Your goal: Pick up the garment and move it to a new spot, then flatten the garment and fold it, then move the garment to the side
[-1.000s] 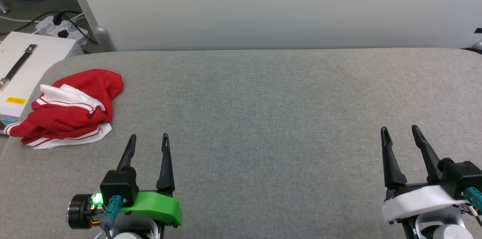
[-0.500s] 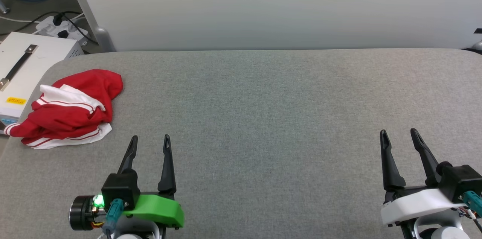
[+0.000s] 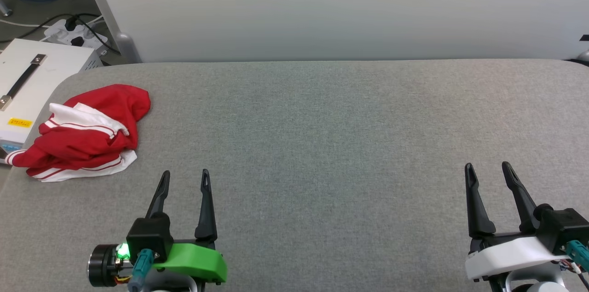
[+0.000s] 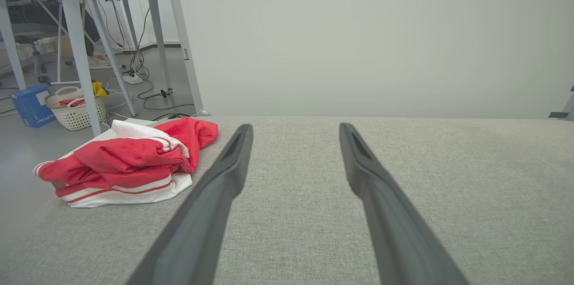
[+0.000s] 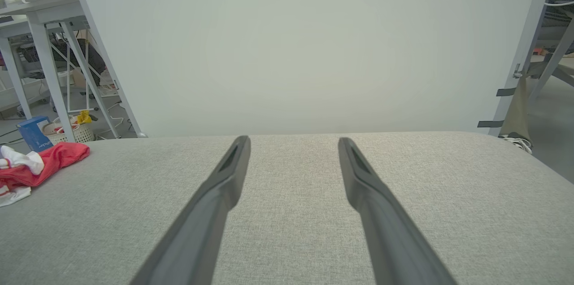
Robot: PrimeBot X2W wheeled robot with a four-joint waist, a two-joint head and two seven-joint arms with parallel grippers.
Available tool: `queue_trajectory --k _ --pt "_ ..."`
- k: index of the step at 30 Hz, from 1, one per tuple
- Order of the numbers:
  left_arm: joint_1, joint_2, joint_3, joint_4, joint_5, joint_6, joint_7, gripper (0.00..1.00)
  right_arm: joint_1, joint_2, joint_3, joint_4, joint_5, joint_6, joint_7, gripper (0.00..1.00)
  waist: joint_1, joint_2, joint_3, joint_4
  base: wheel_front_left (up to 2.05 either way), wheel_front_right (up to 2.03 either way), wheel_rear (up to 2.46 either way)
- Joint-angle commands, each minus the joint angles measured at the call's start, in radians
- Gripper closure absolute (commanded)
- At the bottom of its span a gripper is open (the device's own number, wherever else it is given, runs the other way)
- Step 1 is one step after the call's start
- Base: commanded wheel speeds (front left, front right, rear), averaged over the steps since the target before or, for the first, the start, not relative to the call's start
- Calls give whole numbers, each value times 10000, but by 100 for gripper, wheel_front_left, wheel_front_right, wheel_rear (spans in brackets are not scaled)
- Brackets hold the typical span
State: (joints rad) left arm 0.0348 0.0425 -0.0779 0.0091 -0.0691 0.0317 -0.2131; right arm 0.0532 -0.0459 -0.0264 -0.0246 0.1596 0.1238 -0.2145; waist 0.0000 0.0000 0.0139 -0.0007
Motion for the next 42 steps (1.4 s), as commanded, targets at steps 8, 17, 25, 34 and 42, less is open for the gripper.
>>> queue_trajectory --k 8,17,25,34,42 --pt "132 70 -63 75 1 146 -270 0 149 -39 30 73 47 63 -258 0 0 0 -1 -4 0 0 0" --pt "155 76 -115 163 0 170 -454 0 214 -42 41 148 74 68 -440 0 0 0 17 11 0 0 0" --pt "157 77 -150 229 3 189 -486 0 245 -43 57 187 52 69 -473 0 0 0 16 43 0 0 0" --pt "160 77 -147 257 -19 207 -486 0 256 -43 59 211 21 69 -473 0 0 0 48 116 0 0 0" --pt "69 77 -95 318 -139 188 -486 0 264 -43 82 154 -36 69 -473 0 0 0 129 536 0 0 0"
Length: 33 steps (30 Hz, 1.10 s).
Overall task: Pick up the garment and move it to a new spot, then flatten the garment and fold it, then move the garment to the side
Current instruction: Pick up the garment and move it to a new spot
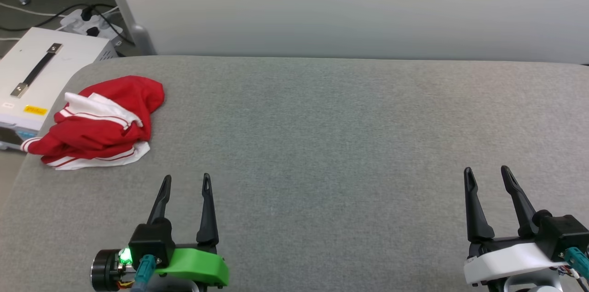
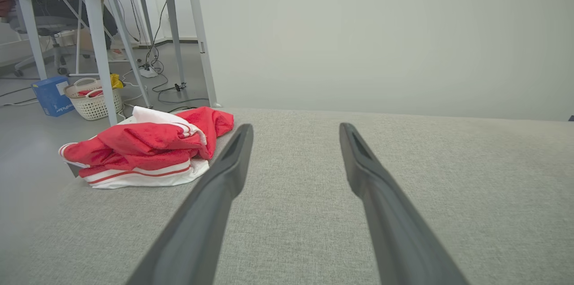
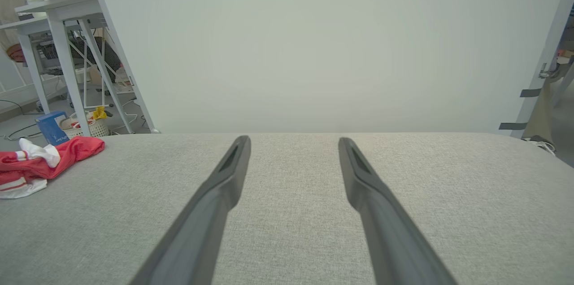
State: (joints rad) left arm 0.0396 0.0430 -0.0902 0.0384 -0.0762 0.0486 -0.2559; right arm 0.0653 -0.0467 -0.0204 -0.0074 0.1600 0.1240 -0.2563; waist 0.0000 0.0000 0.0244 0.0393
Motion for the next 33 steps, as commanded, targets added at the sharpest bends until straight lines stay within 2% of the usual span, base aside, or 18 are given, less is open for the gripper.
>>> queue_trajectory --k 1,23,33 --pt "21 72 49 49 -113 24 -59 0 144 -35 34 -23 -48 67 -55 0 0 0 31 235 0 0 0" --pt "-98 72 821 234 -569 -82 -59 0 145 -35 303 -148 -251 67 -55 0 0 0 86 2828 0 0 0" --pt "-7 72 1043 226 -623 -33 -59 0 133 -35 469 -210 -351 67 -55 0 0 0 144 3546 0 0 0"
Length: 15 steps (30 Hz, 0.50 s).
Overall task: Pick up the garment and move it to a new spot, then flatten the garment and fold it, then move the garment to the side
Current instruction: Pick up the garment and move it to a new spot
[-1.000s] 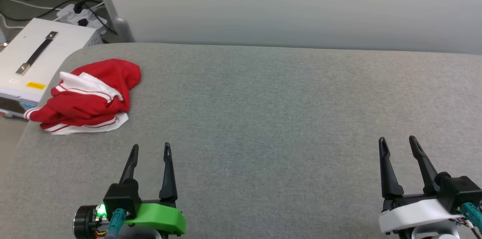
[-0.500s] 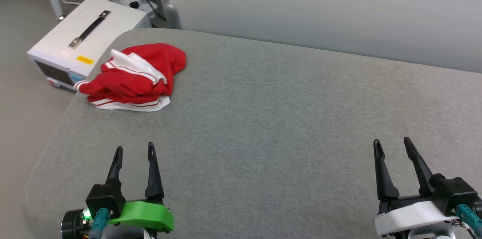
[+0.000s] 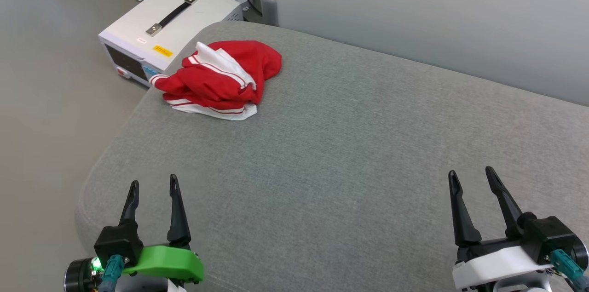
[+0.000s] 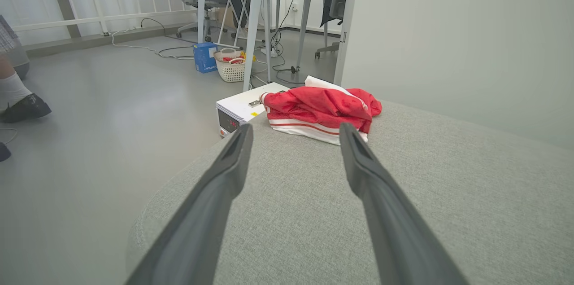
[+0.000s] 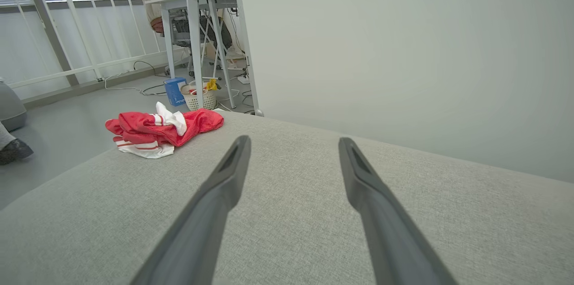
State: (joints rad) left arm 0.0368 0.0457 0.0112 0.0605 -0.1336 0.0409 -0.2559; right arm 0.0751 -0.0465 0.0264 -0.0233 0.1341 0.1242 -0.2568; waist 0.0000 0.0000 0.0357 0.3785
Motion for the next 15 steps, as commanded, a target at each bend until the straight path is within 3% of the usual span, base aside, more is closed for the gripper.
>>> queue_trajectory --k 1,9,15 --pt "30 45 43 7 -68 47 -59 0 35 -37 12 -54 -103 65 -49 0 0 0 39 188 0 0 0" --pt "-97 45 225 127 -251 -16 -59 0 -22 -37 107 -80 -196 65 -49 0 0 0 221 188 0 0 0" --pt "-1475 306 1007 339 -411 -736 -59 0 -402 -37 141 -223 -502 65 -49 0 0 0 893 -187 0 0 0"
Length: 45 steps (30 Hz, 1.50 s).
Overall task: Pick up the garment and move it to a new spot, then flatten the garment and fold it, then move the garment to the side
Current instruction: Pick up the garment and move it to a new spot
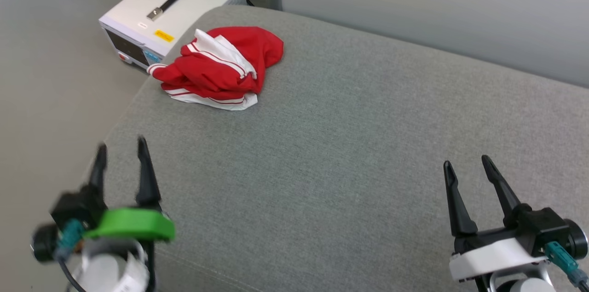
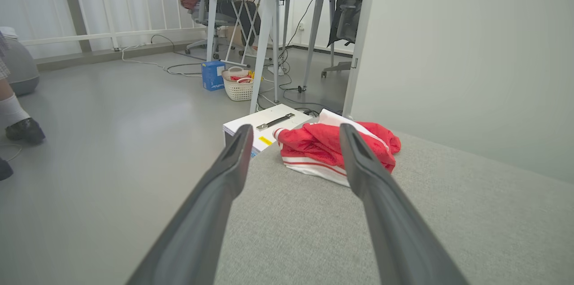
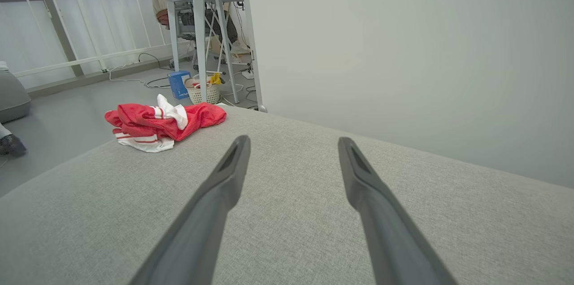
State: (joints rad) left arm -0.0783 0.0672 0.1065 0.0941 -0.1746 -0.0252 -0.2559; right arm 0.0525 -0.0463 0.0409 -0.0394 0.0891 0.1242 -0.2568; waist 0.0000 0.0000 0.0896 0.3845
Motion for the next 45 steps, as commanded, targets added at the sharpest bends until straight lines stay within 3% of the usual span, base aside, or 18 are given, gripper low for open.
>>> queue_trajectory --k 1,4,9,17,20,25,33,37,45 --pt "-648 189 191 52 -18 -207 -59 0 -235 -39 -12 -98 -111 65 -49 0 0 0 497 -315 0 0 0" --pt "-1906 526 588 371 -283 -628 -59 0 -504 -39 -30 -236 -354 65 -49 0 0 0 1090 -588 0 0 0" --pt "-3711 1294 566 1050 -455 -930 -59 0 -957 -39 -60 -471 -650 65 -49 0 0 0 1927 -1009 0 0 0" --pt "-6686 3040 -640 3289 -1340 -1048 750 0 -1612 -39 26 -804 -900 65 -49 0 0 0 2932 -1576 0 0 0" --pt "-7571 3601 -1524 3930 -2321 -1051 1820 0 -1810 -39 35 -910 -954 65 -49 0 0 0 3241 -1765 0 0 0" --pt "-8499 4557 -2966 4808 -3867 -1052 4509 0 -2065 -39 -12 -1055 -983 65 -49 0 0 0 3652 -2087 0 0 0" --pt "-9001 5535 -4996 4896 -5981 -1053 8226 0 -2242 -39 -111 -1179 -955 65 -49 0 0 0 4218 -2468 0 0 0" --pt "-9011 5890 -5862 5023 -6245 -1054 9031 0 -2347 -39 -138 -1202 -938 65 -49 0 0 0 4511 -2601 0 0 0" --pt "-8821 5707 -6793 6498 -6523 -1054 9701 0 -2602 -39 -178 -1149 -847 65 -49 0 0 0 4962 -2824 0 0 0"
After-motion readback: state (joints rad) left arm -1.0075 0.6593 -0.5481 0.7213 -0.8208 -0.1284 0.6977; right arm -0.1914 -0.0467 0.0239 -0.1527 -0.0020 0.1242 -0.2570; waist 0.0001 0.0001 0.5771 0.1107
